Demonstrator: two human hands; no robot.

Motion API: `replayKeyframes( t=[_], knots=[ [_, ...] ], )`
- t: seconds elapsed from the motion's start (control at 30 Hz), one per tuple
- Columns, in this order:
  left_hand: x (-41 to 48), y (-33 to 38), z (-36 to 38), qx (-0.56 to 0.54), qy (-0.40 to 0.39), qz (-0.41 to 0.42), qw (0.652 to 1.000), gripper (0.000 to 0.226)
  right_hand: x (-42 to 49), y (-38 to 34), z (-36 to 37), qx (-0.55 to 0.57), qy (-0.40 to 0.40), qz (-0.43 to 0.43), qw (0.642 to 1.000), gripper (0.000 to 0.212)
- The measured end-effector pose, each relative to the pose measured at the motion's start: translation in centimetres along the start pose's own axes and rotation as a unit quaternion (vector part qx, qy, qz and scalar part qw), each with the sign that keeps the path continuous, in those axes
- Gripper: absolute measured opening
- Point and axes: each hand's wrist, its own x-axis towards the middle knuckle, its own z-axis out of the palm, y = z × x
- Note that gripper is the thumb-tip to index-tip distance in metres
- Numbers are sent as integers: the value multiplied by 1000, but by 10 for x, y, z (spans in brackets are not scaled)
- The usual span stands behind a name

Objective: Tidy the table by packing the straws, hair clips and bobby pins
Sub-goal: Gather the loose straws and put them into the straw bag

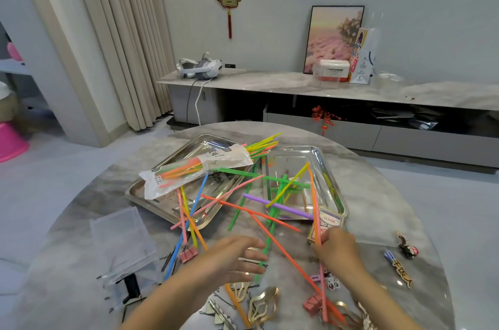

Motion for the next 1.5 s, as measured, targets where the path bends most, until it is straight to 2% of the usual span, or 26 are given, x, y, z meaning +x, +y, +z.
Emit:
replayKeyframes(
  t=[0.1,0.2,0.3,0.37,0.47,0.57,0.67,0.73,0.83,0.9,1.0,1.07,1.17,1.23,1.3,1.4,1.5],
  knots=[
    [-1,0,0,-14,-5,4,1000,27,-6,-1,-11,0,-66,-2,998,16],
    [-2,0,2,-70,-20,-6,997,32,-31,-4,-27,66,-152,-15,986,28],
    [-3,-1,8,-134,-55,-18,989,51,-65,-16,-36,160,-251,-65,952,14],
    [-4,-1,13,-149,-72,-7,986,58,-78,-27,-33,178,-310,-126,926,12],
    [-7,-2,20,-179,-57,43,981,42,-82,-38,-23,171,-337,-163,911,18],
    [-8,-5,19,-161,28,79,983,23,-83,-44,-16,206,-356,-176,894,15],
    [-7,-8,16,-147,59,83,984,25,-86,-49,-15,258,-379,-164,873,22],
    [-6,-9,15,-141,47,72,986,25,-86,-52,-14,277,-341,-156,885,33],
    [-8,-13,17,-136,3,55,989,21,-79,-50,-10,271,-242,-149,920,39],
    [-9,-18,18,-129,-40,33,990,22,-76,-48,-7,246,-185,-191,932,38],
    [-7,-25,17,-157,-65,-9,985,24,-70,-41,6,128,-78,-288,946,37],
    [-6,-27,16,-156,-56,-32,986,26,-71,-41,10,50,-17,-333,942,36],
    [-4,-28,16,-161,-26,-41,986,20,-74,-46,17,-59,18,-362,930,42],
    [-6,-27,18,-158,-9,-35,987,16,-73,-48,25,-135,53,-390,909,19],
    [-6,-25,19,-148,20,-26,988,15,-73,-51,27,-159,106,-407,893,12],
    [-7,-21,17,-160,70,-17,984,8,-62,-48,27,-147,129,-440,876,14],
    [-3,-20,10,-163,100,-8,982,3,-42,-42,28,-145,147,-392,896,27]
  ],
)
